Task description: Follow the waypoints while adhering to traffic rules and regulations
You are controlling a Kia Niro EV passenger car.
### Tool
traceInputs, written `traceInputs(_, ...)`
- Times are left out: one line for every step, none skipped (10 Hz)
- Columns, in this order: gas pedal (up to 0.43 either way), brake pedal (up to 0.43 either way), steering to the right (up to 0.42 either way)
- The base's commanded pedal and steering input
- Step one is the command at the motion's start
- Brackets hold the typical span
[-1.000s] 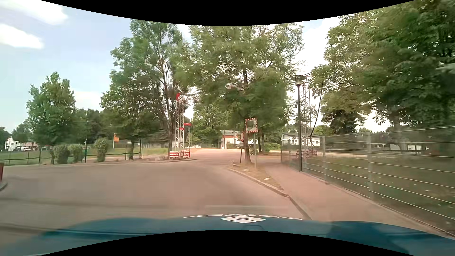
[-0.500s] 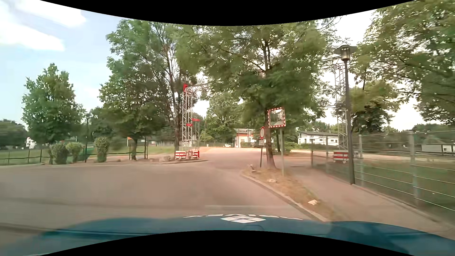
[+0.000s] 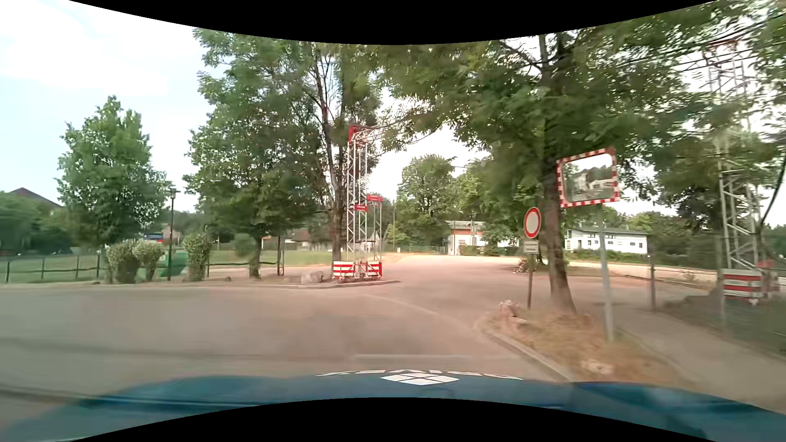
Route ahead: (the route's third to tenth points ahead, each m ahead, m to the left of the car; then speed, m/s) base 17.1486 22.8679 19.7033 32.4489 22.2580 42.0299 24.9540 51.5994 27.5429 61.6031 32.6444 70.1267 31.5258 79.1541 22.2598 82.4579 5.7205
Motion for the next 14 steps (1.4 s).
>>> traceInputs(0.157, 0.000, -0.204)
traceInputs(0.157, 0.000, -0.217)
traceInputs(0.157, 0.000, -0.227)
traceInputs(0.157, 0.000, -0.241)
traceInputs(0.157, 0.000, -0.251)
traceInputs(0.157, 0.000, -0.260)
traceInputs(0.157, 0.000, -0.269)
traceInputs(0.157, 0.000, -0.276)
traceInputs(0.157, 0.000, -0.287)
traceInputs(0.157, 0.000, -0.301)
traceInputs(0.150, 0.000, -0.310)
traceInputs(0.150, 0.000, -0.323)
traceInputs(0.150, 0.000, -0.338)
traceInputs(0.150, 0.000, -0.354)
